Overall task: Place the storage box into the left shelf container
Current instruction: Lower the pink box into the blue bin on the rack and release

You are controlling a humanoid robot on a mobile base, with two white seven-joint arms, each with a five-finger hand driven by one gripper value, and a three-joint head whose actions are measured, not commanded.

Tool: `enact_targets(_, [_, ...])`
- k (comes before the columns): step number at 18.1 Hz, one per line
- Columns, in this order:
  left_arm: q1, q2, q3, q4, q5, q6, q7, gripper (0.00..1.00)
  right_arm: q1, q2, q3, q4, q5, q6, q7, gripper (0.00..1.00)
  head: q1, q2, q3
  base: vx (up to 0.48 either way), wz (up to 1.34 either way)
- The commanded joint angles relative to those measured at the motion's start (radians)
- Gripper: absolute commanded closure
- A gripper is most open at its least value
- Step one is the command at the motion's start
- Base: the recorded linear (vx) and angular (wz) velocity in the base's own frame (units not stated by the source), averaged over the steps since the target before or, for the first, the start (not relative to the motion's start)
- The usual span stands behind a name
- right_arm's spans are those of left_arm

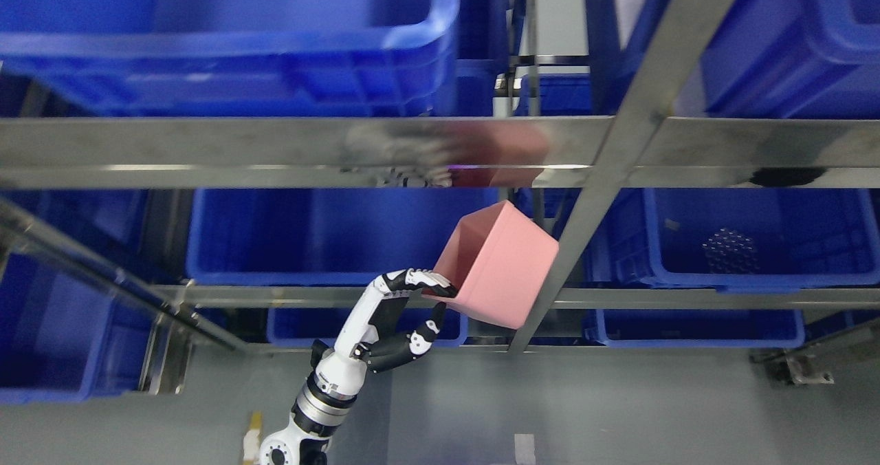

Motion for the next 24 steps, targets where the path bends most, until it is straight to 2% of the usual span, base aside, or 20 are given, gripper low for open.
enact_targets(1, [0.05,0.018,0.173,0.069,-0.005,-0.001,0.0,0.98,-0.003,-0.017,0.0,-0.017,-0.021,-0.001,-0.001,0.0,0.0,0.0,0.0,0.148,-0.49])
enact_targets(5, [0.085,0.018,0.245,0.069,0.0,-0.001,0.0,0.98,-0.005,-0.017,0.0,-0.017,-0.021,-0.001,0.001,0.0,0.0,0.0,0.0,0.092,-0.28])
enact_targets(11, [0.067,0.018,0.334,0.069,0.027,-0.001,0.01,0.98,-0.003,-0.017,0.0,-0.017,-0.021,0.0,0.001,0.0,0.0,0.0,0.0,0.046,-0.14])
enact_targets(17, [-0.105,0.018,0.425,0.212,-0.015,-0.001,0.012,0.98,-0.005,-0.017,0.0,-0.017,-0.021,0.0,0.001,0.0,0.0,0.0,0.0,0.004,-0.01])
enact_targets(20, [-0.198,0.018,0.46,0.341,-0.127,0.122,0.007,0.98,-0.003,-0.017,0.0,-0.017,-0.021,-0.001,-0.001,0.0,0.0,0.0,0.0,-0.002,0.01])
enact_targets(23, [-0.26,0.018,0.468,0.4,-0.241,0.293,0.013,0.98,-0.005,-0.017,0.0,-0.017,-0.021,0.0,0.001,0.0,0.0,0.0,0.0,0.0,0.0])
enact_targets(24, [-0.296,0.018,0.471,0.433,-0.262,0.321,0.016,0.98,-0.003,-0.017,0.0,-0.017,-0.021,0.0,-0.001,0.0,0.0,0.0,0.0,0.0,0.0])
